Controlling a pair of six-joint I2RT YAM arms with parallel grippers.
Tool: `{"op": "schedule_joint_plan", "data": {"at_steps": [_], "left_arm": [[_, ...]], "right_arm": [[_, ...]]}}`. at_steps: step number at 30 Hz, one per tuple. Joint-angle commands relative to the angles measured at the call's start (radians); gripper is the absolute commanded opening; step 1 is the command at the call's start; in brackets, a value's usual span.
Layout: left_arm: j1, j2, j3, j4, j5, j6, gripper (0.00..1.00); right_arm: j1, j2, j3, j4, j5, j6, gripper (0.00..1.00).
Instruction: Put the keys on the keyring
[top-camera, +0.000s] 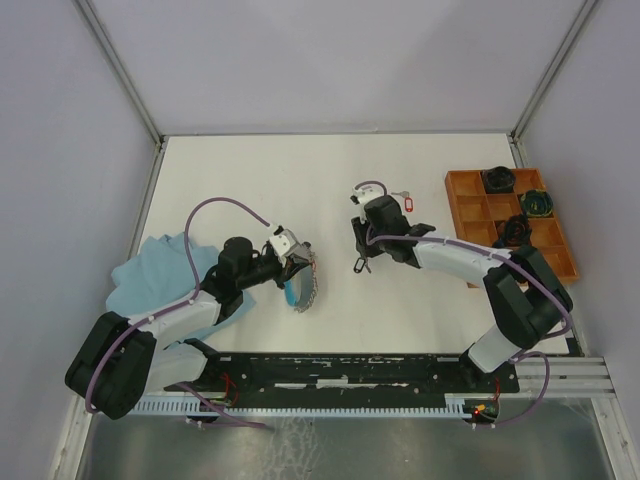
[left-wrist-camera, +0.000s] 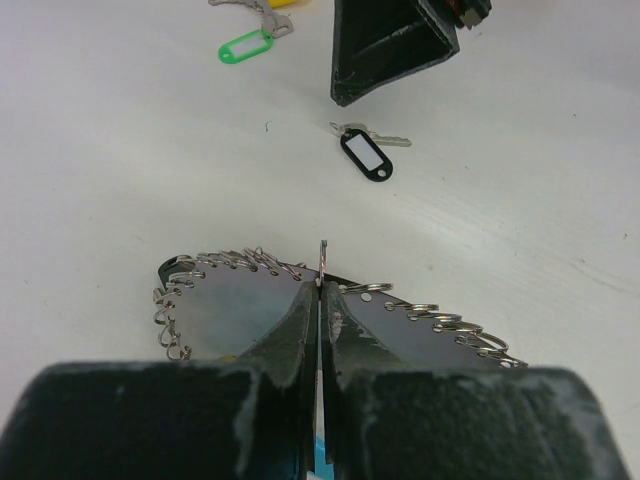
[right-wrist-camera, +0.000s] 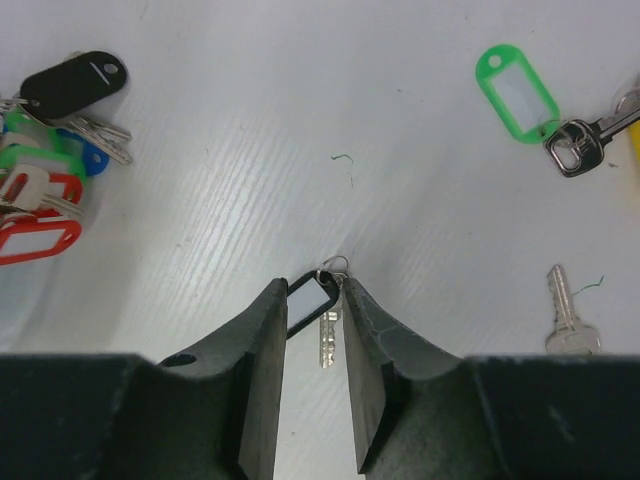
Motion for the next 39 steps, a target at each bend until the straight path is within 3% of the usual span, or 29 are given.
{"op": "schedule_joint_plan", "data": {"at_steps": [1, 7, 13, 21, 39], "left_arm": [[0.001, -0.013, 0.026, 0.08, 0.021, -0.004, 0.03], [0.001, -0.013, 0.028, 0.076, 0.018, -0.002, 0.03], [0.002, -0.021, 0.029, 0.07, 0.013, -0.001, 0.03], [0.0, -0.024, 0.028, 0.07, 0.013, -0.003, 0.03], [0.0, -0.022, 0.026, 0.077, 0.013, -0.009, 0.03]], "right_arm": [[0.004, 0.019, 0.149, -0.279, 0.023, 0.066, 0.38], [0.076, 0.115, 0.322, -0.482, 0.176, 0.14, 0.41], [0.128, 0.213, 0.411, -0.553, 0.349, 0.233, 0.39], [0.163, 0.258, 0.42, -0.504, 0.469, 0.27, 0.34], [0.187, 0.318, 0.403, -0.41, 0.537, 0.326, 0.29]]}}
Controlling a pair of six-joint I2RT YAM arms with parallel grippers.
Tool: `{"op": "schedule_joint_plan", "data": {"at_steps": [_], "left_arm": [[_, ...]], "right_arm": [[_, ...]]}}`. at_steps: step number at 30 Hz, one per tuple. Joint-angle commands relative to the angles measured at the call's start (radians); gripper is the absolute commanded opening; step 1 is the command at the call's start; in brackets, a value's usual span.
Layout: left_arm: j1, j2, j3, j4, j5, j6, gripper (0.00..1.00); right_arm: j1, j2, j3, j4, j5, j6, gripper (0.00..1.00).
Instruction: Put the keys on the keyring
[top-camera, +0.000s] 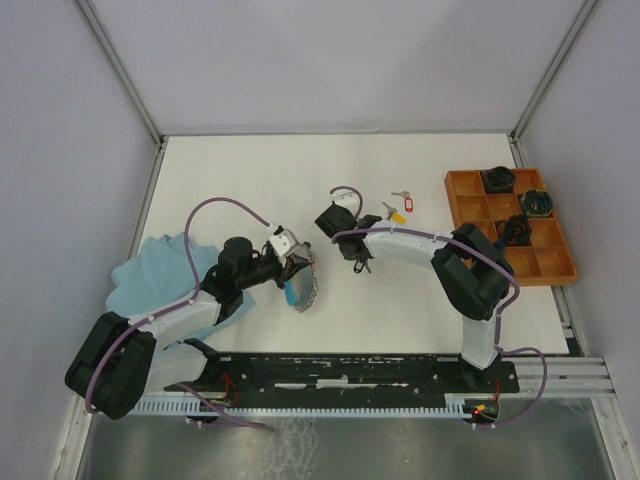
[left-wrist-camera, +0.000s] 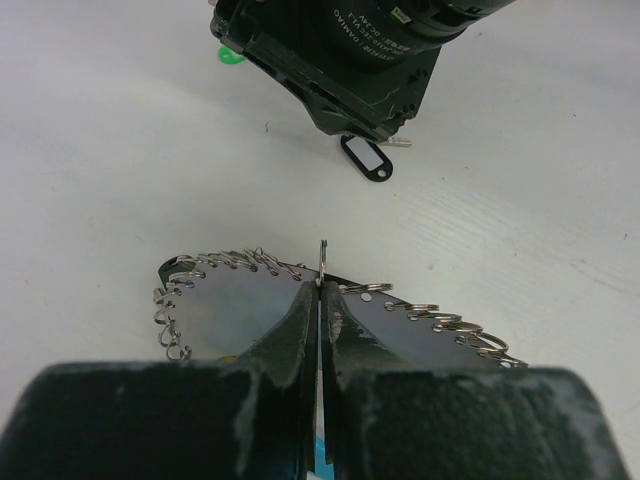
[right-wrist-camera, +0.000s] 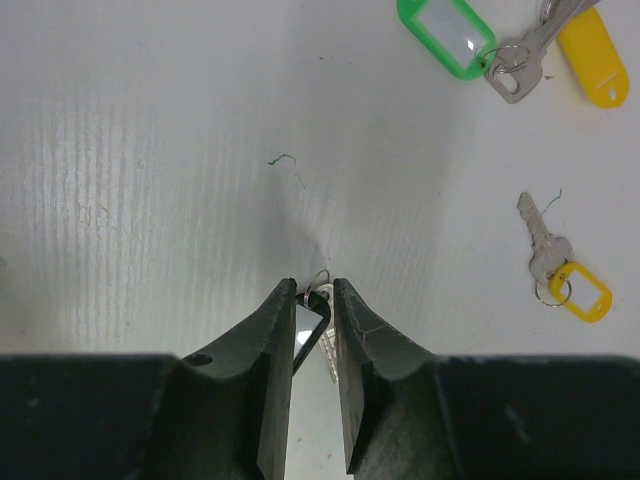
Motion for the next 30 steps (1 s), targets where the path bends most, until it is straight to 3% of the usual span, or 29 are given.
{"op": "schedule_joint_plan", "data": {"at_steps": [1, 30], "left_arm": [[-0.001, -0.022, 0.027, 0.079, 0.015, -0.009, 0.03], [0.0, -0.022, 0.025, 0.088, 0.02, -0.014, 0.03]], "right_arm": [[0.005, 0.012, 0.019, 0.039, 0.048, 0.031, 0.29], [0.011, 0.023, -0.048, 0.039, 0.06, 0.07, 0.2]]}}
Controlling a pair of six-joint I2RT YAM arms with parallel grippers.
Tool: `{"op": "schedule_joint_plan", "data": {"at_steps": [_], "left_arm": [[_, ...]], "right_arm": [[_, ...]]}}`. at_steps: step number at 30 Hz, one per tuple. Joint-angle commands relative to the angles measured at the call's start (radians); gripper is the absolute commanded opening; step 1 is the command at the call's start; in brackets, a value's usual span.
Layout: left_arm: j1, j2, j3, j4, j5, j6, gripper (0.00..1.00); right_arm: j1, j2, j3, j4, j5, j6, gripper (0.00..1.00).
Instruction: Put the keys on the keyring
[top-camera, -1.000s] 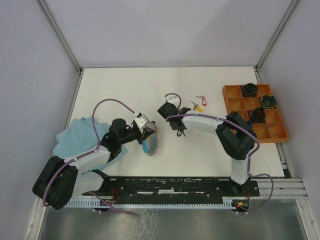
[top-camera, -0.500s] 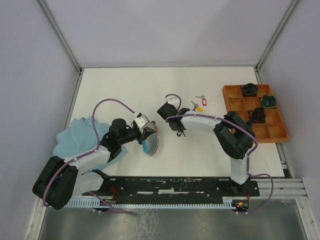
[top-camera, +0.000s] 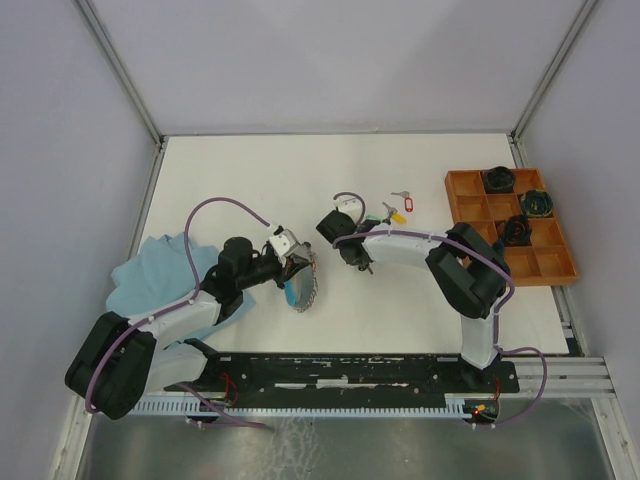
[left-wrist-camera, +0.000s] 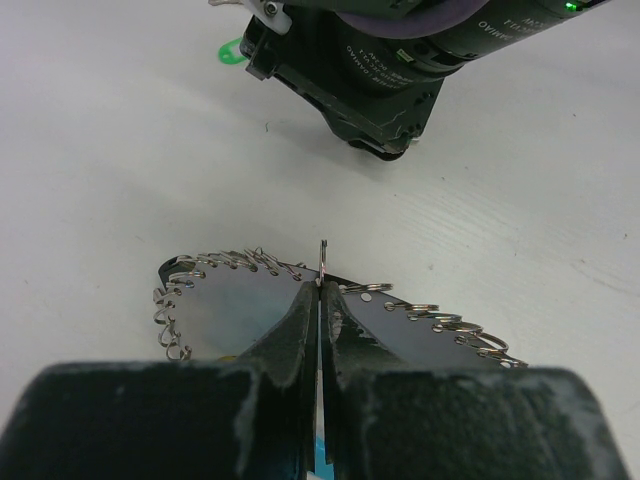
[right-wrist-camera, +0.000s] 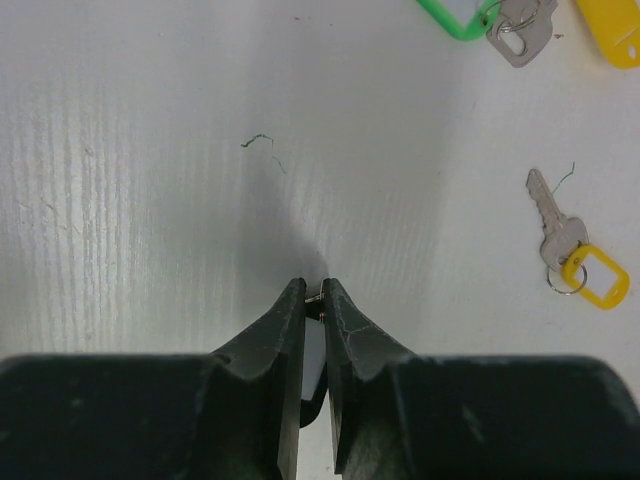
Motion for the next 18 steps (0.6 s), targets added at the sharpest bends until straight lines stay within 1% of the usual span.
{"op": "schedule_joint_plan", "data": {"at_steps": [1, 9, 18], "left_arm": [[0.0, -0.022, 0.025, 0.088, 0.02, -0.014, 0.03], [-0.001, -0.021, 0.025, 0.089, 0.021, -0.013, 0.03], [0.0, -0.021, 0.024, 0.092, 0.024, -0.015, 0.03]], "right_arm": [[0.009, -0.006, -0.014, 0.025, 0.035, 0.025, 0.2], [0.01, -0.033, -0.042, 0.034, 0.044, 0.021, 0.15], [0.009, -0.066, -0.064, 0.038, 0.041, 0.005, 0.15]]}}
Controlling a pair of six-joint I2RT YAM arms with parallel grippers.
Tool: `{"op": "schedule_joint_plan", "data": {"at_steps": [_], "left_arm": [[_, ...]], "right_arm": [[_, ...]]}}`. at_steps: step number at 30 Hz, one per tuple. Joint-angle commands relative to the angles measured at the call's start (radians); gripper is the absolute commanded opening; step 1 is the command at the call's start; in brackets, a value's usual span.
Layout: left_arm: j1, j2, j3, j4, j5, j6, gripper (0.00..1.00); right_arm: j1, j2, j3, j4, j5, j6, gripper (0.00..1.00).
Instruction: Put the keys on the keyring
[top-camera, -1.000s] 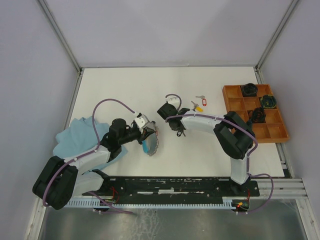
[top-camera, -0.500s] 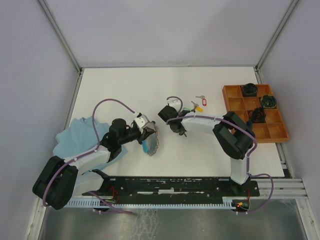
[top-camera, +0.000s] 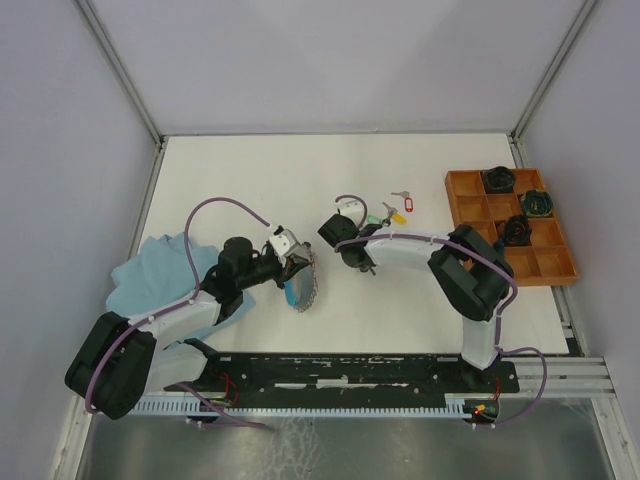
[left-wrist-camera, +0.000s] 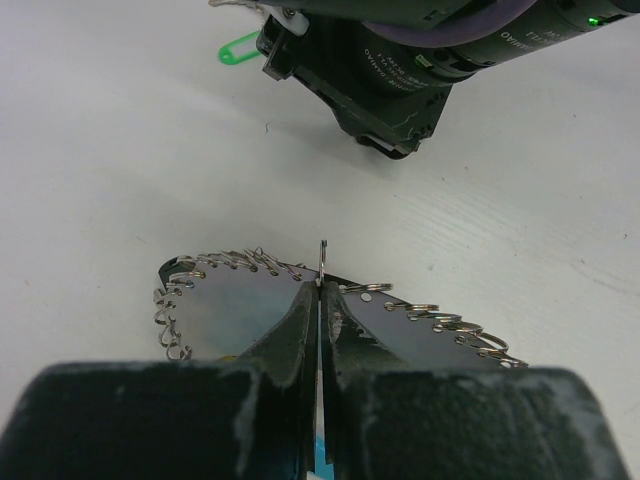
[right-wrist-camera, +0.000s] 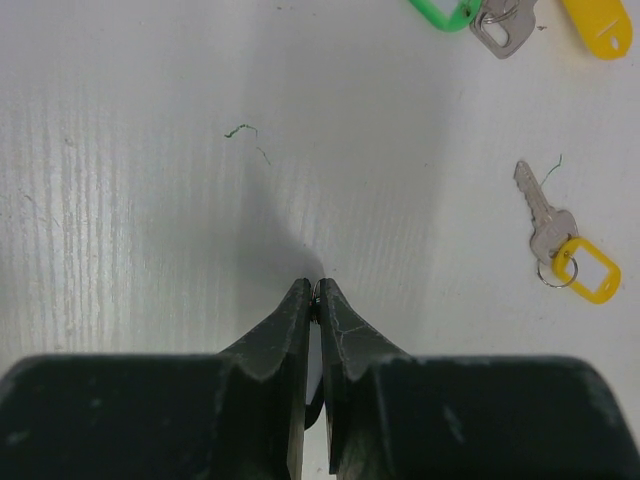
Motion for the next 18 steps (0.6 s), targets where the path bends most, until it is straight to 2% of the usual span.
{"op": "schedule_joint_plan", "data": {"at_steps": [1, 9, 15, 18], "left_arm": [[0.0, -0.021, 0.023, 0.092, 0.024, -0.015, 0.03], [-0.001, -0.019, 0.023, 0.093, 0.027, -0.016, 0.03], [0.0, -0.02, 0.024, 0.093, 0.03, -0.016, 0.03], [-0.001, -0.02, 0.024, 0.093, 0.031, -0.016, 0.03]], "right_arm": [[0.003, -0.049, -0.017, -0.004, 0.013, 0.004, 0.16], [0.003, -0.073, -0.03, -0.007, 0.013, 0.001, 0.13], [0.003, -0.098, -0.045, -0.004, 0.013, -0.003, 0.07], [0.003, -0.108, -0.05, -0.005, 0.014, -0.004, 0.08]]}}
